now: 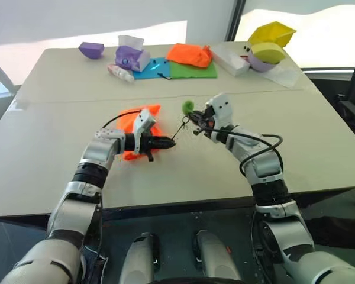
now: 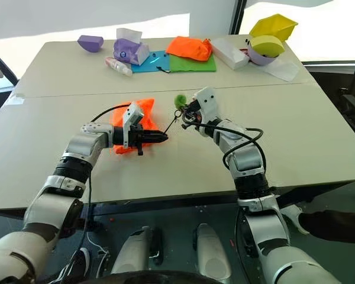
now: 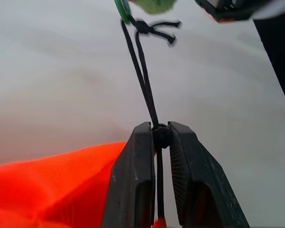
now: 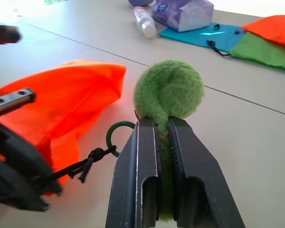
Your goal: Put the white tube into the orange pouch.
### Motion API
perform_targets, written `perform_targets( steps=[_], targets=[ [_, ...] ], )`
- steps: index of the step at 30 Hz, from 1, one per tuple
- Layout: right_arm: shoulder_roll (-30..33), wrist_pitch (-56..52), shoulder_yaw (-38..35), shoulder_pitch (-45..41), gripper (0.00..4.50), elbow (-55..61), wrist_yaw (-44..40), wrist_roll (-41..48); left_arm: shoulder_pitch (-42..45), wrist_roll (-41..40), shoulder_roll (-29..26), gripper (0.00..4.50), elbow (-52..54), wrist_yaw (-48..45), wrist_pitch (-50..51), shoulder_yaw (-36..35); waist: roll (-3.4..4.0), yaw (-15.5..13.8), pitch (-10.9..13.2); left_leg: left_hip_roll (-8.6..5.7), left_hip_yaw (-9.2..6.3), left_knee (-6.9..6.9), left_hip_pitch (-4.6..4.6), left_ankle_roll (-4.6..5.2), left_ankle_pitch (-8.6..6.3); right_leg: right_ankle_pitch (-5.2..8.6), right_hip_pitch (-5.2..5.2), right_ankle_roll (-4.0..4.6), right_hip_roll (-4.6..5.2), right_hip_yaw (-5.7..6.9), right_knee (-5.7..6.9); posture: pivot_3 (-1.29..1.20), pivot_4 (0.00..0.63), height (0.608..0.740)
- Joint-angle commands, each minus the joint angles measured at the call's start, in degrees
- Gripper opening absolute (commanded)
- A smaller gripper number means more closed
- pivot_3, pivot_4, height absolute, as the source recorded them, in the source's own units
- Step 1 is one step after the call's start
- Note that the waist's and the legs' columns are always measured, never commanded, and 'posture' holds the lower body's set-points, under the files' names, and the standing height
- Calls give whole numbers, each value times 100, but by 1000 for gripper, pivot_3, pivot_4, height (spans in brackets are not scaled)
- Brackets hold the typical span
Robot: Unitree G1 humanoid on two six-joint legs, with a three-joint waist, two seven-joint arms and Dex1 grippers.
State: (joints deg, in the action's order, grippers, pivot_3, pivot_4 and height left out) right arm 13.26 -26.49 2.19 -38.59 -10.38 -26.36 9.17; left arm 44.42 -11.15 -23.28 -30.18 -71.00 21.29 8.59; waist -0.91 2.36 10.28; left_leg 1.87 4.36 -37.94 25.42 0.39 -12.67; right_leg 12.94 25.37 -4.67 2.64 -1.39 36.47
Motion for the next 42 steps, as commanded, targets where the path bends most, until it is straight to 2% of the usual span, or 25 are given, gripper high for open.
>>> perform_targets(
  steps=[1, 5, 9, 13, 20, 23, 26, 29, 32, 33, 36, 40, 42],
  targets=[
    [169, 320, -434, -294, 0, -276, 503, -141, -226, 214, -538, 501, 947, -442, 148, 410, 0, 6, 0, 0, 0, 0, 0, 0, 0, 0, 0, 0, 1, -1, -2, 0, 150, 740],
    [362, 570, -608, -461, 0, -778, 814, -229, -636, 290, -1185, 501, 1590, -677, 46, 569, 0, 15, 0, 1, -1, 5, -1, 0, 0, 1, 1, 1, 6, -6, -8, 0, 150, 740],
    [678, 903, -712, -611, 0, -1301, 970, -304, -902, 402, -1502, 501, 1520, -457, -464, 384, 1, 0, 0, 1, -1, 11, -1, 0, 0, 2, 2, 2, 6, -5, -12, 0, 150, 740],
    [1044, 1237, -792, -865, 0, -2004, 1202, -400, -1061, 342, -1489, 501, 1597, -225, -535, 299, 1, 5, 0, -1, 1, 7, -1, 0, 0, 1, 0, 3, 10, -6, -12, 0, 150, 740],
    [921, 1340, -491, -814, 0, -2031, 952, -348, -922, 22, -980, 501, 1533, 513, -276, 68, 1, 3, 0, 1, 6, 9, -1, 1, 0, -2, 0, -5, -2, -3, -11, 0, 150, 740],
    [846, 1032, -336, -574, 0, -1654, 152, 12, -901, -210, -682, 1424, 1659, 711, -307, -89, 1, -3, 0, 0, 7, 5, -2, 2, 0, -9, -2, -17, -1, -4, -8, 0, 150, 740],
    [878, 825, -314, -414, 1248, -1281, -291, 211, -889, -440, -507, 2864, 1890, 936, -114, -307, 1, 2, 0, 0, 5, 1, -3, 2, 0, -10, -7, -20, 0, -4, -9, 0, 150, 740],
    [1069, 606, -113, -149, 2732, -807, -1013, 328, -881, -630, -476, 4335, 2024, 1061, -224, -600, 1, 6, 0, 0, 5, 1, -3, 2, 0, -14, -6, -27, 0, -5, -9, 0, 150, 740],
    [1334, 501, 83, 118, 4239, -369, -1499, 289, -949, -751, -581, 4364, 2126, 1140, -278, -859, 1, 10, 0, 2, 4, 2, -5, 2, 0, -14, -6, -27, -4, -4, -9, 0, 150, 740],
    [1396, 610, 89, 149, 4375, -330, -1480, 189, -977, -821, -608, 4364, 2159, 1164, -238, -959, 1, 12, 0, 2, 4, 2, -6, 2, 0, -14, -6, -27, -5, -4, -9, 0, 150, 740],
    [1466, 688, -64, 208, 4375, -231, -1629, 309, -1058, -903, -669, 4364, 2239, 1260, -279, -1158, 1, 9, 0, 2, 4, 2, -6, 1, 0, -14, -6, -25, -3, -4, -8, 0, 150, 740],
    [1873, 751, -176, 823, 4375, 789, -2701, 940, -1479, -1185, -908, 4364, 2661, 1673, 7, -1807, 0, -6, 0, 3, 1, 1, -6, 1, 0, -7, -8, -14, 2, -4, -11, 0, 150, 740],
    [2005, 659, -206, 1239, 4375, 1396, -3024, 1260, -1930, -952, -1043, 4364, 2831, 1945, -411, -2031, 0, -18, 0, 6, -3, 7, -4, 6, -4, -14, -7, -31, 2, -4, -18, 0, 150, 740]
  ],
)
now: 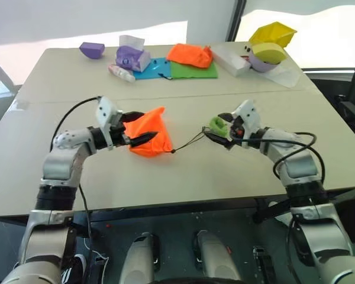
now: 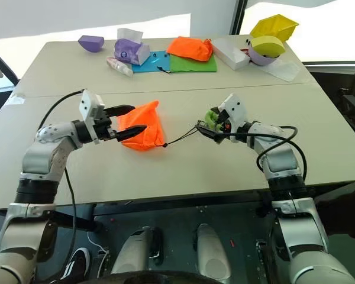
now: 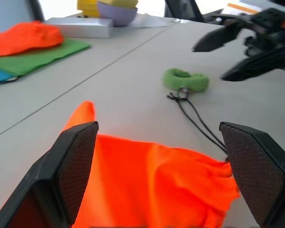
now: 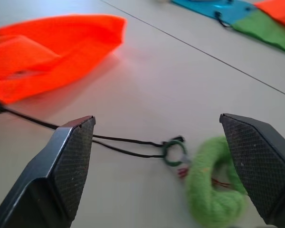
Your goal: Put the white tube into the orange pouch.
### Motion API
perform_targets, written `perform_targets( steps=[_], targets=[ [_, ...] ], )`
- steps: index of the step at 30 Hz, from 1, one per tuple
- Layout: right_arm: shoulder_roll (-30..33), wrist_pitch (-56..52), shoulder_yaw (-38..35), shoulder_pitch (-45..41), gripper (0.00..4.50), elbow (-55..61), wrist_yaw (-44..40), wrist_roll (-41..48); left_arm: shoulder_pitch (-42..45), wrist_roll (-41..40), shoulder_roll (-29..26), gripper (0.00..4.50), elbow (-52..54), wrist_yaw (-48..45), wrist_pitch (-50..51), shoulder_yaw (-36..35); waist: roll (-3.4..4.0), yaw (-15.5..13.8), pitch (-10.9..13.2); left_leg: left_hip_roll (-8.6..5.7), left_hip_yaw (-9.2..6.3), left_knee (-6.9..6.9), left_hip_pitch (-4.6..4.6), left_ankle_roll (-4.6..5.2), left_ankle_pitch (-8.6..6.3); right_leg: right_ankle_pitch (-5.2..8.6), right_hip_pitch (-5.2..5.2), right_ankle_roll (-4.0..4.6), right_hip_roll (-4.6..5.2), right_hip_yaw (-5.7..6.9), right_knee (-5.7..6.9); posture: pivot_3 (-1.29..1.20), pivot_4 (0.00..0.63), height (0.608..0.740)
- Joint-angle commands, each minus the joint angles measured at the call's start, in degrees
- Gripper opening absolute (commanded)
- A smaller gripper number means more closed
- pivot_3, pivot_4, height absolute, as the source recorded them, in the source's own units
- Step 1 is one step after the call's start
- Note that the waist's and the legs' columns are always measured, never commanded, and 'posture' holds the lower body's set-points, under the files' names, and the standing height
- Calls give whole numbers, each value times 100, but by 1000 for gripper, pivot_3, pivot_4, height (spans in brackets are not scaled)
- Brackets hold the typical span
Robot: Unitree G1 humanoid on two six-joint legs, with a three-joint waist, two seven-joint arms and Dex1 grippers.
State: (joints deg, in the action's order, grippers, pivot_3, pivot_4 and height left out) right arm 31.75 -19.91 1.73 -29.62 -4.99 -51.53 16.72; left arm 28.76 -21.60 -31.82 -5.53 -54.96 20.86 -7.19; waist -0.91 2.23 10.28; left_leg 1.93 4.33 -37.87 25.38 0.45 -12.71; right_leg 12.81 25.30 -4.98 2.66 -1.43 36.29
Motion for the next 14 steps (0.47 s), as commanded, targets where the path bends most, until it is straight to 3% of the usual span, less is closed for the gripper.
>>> perform_targets(
  steps=[1, 7, 14],
  targets=[
    [192, -3, -159, 525, 4375, 1067, -610, 609, -618, 286, -266, 4364, 350, 452, -709, -536, 0, 4, 0, 0, 0, 1, -1, 3, -2, 1, -1, -2, 1, 0, 0, 0, 150, 740],
    [177, 90, 92, 1178, 4375, 1654, -695, 554, -1933, 234, -410, 4364, 702, 945, -1015, -1276, -1, 13, -1, 2, 5, 8, -9, 1, -4, 6, -1, 31, 15, -1, -3, 0, 150, 740],
    [282, 231, -39, 1237, 4375, 1371, -650, 421, -2844, -24, -395, 4364, 1180, 1138, -792, -1654, -8, -7, -5, 3, 47, 55, -8, -22, -18, -35, 12, 104, 119, 55, -57, 0, 150, 740]
  ],
)
